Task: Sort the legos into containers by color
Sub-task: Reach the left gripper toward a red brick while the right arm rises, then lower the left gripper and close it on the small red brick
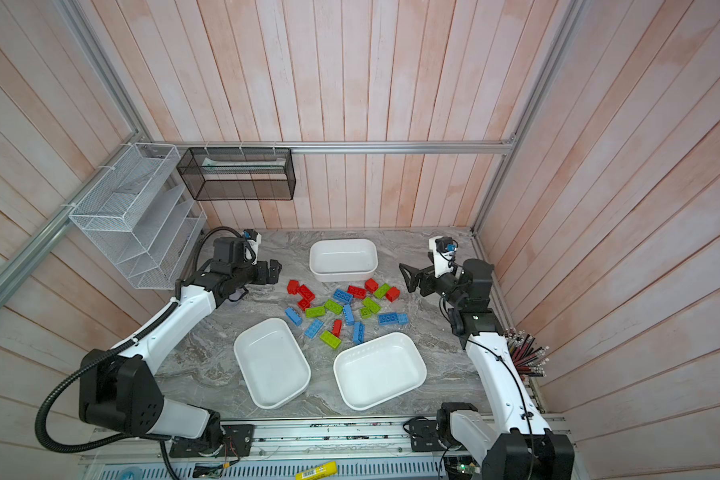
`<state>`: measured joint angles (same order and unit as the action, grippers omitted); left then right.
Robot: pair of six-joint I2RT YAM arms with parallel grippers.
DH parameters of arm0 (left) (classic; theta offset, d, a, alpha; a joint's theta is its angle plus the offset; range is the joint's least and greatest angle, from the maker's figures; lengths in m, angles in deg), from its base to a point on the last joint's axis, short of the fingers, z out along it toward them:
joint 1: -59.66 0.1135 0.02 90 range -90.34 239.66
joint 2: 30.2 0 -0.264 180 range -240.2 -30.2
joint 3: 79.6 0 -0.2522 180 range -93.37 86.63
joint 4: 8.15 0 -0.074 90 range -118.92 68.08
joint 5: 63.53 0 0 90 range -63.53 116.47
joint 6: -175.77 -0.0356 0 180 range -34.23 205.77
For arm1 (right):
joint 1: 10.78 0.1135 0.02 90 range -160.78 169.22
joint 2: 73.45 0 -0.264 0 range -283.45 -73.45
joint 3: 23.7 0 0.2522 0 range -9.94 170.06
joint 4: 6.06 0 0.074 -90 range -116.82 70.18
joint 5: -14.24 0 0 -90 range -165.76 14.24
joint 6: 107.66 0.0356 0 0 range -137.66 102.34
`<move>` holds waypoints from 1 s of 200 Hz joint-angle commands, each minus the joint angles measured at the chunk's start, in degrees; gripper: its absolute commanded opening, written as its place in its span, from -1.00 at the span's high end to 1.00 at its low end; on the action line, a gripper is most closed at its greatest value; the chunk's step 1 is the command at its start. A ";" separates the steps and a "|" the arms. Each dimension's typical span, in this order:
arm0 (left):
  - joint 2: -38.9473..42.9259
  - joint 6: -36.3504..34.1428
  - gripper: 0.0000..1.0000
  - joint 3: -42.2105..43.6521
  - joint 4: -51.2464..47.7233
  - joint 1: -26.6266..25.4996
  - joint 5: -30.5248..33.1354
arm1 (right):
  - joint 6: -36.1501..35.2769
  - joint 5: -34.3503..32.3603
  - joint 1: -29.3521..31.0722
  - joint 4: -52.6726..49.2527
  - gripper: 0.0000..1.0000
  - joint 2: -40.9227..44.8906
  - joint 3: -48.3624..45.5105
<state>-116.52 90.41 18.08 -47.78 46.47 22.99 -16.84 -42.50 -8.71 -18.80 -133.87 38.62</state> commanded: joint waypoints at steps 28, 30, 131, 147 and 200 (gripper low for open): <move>-9.79 -2.00 -1.00 -8.71 -14.56 -3.84 -4.49 | -1.46 3.22 7.76 -19.27 -0.96 -3.69 6.67; -10.35 -1.70 -0.99 -8.97 -14.61 -3.90 -4.70 | -1.44 3.09 8.06 -19.29 -0.96 -3.72 6.67; -30.45 8.87 -0.66 -23.43 -15.33 -5.64 0.64 | -0.94 -0.52 11.21 -20.78 -0.96 -4.32 5.68; -32.40 10.47 -0.54 -25.31 -15.09 -5.40 2.98 | -0.99 -0.69 11.18 -20.97 -0.96 -4.23 5.64; -36.73 10.48 -0.24 -29.44 -16.38 -5.33 2.29 | -1.43 -0.74 11.21 -21.49 -0.96 -4.64 5.65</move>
<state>-151.73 100.40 -9.59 -63.04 41.18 23.99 -17.70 -42.50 2.22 -38.58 -138.18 43.84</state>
